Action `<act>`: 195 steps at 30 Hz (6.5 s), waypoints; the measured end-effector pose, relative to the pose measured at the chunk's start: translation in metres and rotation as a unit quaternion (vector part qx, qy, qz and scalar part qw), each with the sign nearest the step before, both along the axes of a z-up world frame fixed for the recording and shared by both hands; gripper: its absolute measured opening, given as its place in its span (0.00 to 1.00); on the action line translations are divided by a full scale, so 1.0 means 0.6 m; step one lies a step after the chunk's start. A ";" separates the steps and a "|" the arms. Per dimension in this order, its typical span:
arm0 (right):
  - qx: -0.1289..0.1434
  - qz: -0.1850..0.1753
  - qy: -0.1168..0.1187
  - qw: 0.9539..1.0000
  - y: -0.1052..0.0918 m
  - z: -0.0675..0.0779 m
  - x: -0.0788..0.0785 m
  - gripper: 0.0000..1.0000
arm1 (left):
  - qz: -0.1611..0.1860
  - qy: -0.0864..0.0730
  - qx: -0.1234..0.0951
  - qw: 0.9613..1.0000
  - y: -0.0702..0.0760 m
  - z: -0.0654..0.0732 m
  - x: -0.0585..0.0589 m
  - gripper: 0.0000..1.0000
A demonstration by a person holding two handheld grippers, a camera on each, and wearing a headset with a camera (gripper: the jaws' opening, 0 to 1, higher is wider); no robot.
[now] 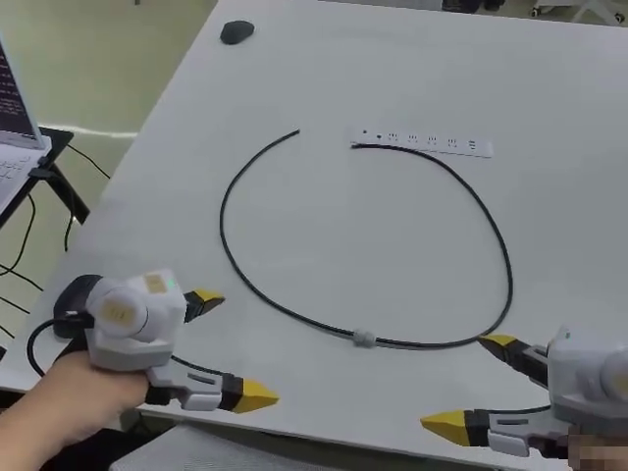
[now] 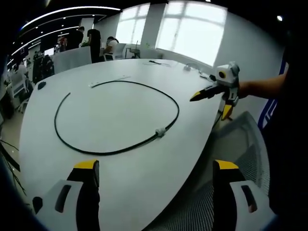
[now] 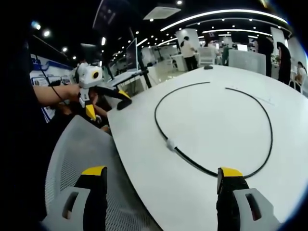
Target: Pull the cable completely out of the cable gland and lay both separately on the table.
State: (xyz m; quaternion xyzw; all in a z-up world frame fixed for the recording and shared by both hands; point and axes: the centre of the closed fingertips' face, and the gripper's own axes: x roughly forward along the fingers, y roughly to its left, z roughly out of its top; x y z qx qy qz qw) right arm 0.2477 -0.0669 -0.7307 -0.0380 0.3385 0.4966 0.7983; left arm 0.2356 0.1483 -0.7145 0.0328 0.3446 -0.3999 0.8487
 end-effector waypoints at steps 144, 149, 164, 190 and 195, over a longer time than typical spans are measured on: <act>-0.140 0.263 -0.028 0.954 0.171 0.050 0.022 0.06 | -0.090 -0.049 -0.042 0.994 -0.126 0.054 0.031 0.84; -0.142 0.274 -0.031 0.951 0.171 0.069 0.013 0.06 | -0.104 -0.057 -0.053 0.992 -0.147 0.069 0.042 0.80; -0.142 0.297 -0.090 0.940 0.182 0.123 0.011 0.06 | -0.137 -0.060 -0.074 0.986 -0.173 0.086 0.044 0.61; -0.126 0.332 -0.104 0.929 0.171 0.139 -0.003 0.06 | -0.172 -0.062 -0.122 0.975 -0.195 0.112 0.031 0.18; -0.117 0.337 -0.108 0.928 0.170 0.140 -0.002 0.06 | -0.179 -0.067 -0.122 0.974 -0.196 0.113 0.030 0.16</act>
